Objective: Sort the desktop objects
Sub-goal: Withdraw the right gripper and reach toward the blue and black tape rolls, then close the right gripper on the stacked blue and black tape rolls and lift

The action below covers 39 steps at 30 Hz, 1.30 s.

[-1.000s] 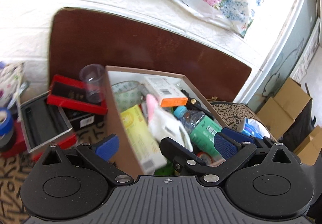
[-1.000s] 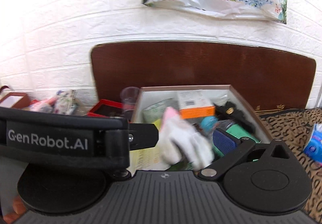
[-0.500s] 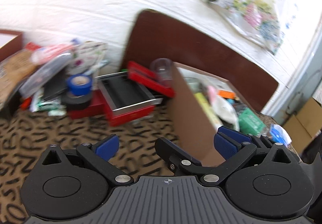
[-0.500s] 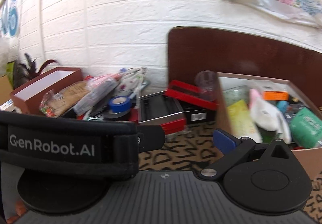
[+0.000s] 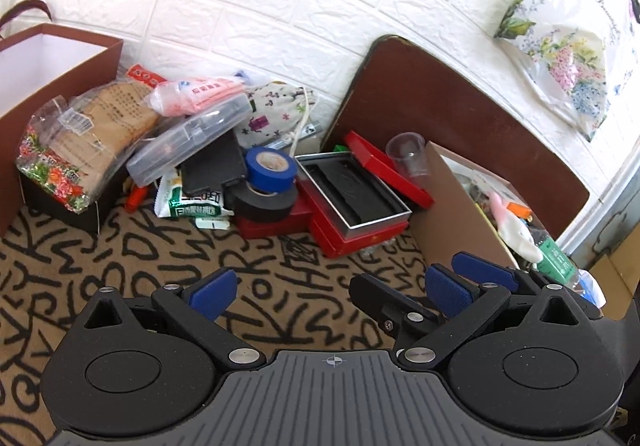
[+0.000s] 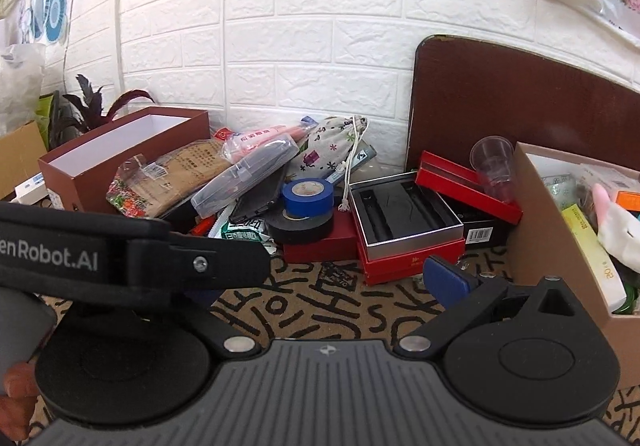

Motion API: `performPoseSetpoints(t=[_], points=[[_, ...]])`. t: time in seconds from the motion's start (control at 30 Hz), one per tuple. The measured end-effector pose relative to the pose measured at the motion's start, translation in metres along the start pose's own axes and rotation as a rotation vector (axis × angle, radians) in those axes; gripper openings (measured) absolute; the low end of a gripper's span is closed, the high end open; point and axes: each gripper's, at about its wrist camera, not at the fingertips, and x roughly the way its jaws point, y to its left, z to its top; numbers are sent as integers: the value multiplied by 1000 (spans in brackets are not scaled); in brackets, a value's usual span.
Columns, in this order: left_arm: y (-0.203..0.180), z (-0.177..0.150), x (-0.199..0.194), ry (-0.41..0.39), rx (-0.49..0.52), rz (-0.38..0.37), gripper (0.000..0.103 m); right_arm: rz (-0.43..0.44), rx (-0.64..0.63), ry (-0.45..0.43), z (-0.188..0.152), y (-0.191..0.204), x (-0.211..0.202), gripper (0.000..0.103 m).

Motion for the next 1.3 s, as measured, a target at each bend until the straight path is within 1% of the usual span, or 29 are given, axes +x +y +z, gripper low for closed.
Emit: performPoseSetpoints(t=[0.13, 0.2, 0.27, 0.33, 0.43, 0.5, 0.6, 0.63, 0.7, 0.83, 1.0, 1.07, 1.13, 1.2, 1.23, 1.3], points=[[13, 7, 16, 16, -19, -11, 103, -13, -3, 16, 3, 1, 17, 100], [20, 13, 22, 13, -17, -9, 101, -18, -11, 21, 4, 1, 26, 97], [28, 19, 29, 12, -19, -1, 98, -14, -16, 31, 7, 2, 36, 92], [37, 26, 36, 14, -23, 8, 94, -2, -25, 42, 11, 4, 48, 84], [49, 36, 48, 22, -30, 8, 87, 12, -44, 50, 16, 9, 66, 76], [55, 41, 57, 36, -35, 0, 84, 18, -65, 51, 18, 13, 76, 73], [62, 46, 74, 71, -37, -20, 79, 28, -98, 52, 18, 19, 92, 72], [63, 47, 80, 81, -34, -28, 77, 35, -105, 54, 19, 20, 97, 71], [66, 49, 90, 89, -29, -32, 75, 42, -125, 57, 18, 22, 107, 66], [75, 53, 110, 109, -42, -35, 71, 52, -118, 82, 18, 18, 128, 66], [80, 58, 127, 111, -34, -24, 71, 84, -103, 79, 21, 14, 148, 66], [83, 61, 133, 114, -48, -30, 71, 91, -99, 74, 22, 13, 154, 69], [87, 63, 138, 123, -74, -35, 71, 89, -96, 70, 23, 12, 159, 75], [91, 63, 144, 136, -92, -44, 71, 97, -75, 83, 24, 8, 167, 79], [93, 63, 148, 142, -99, -49, 70, 102, -61, 101, 24, 6, 172, 79], [95, 62, 151, 142, -119, -59, 70, 110, -51, 104, 23, 5, 177, 81]])
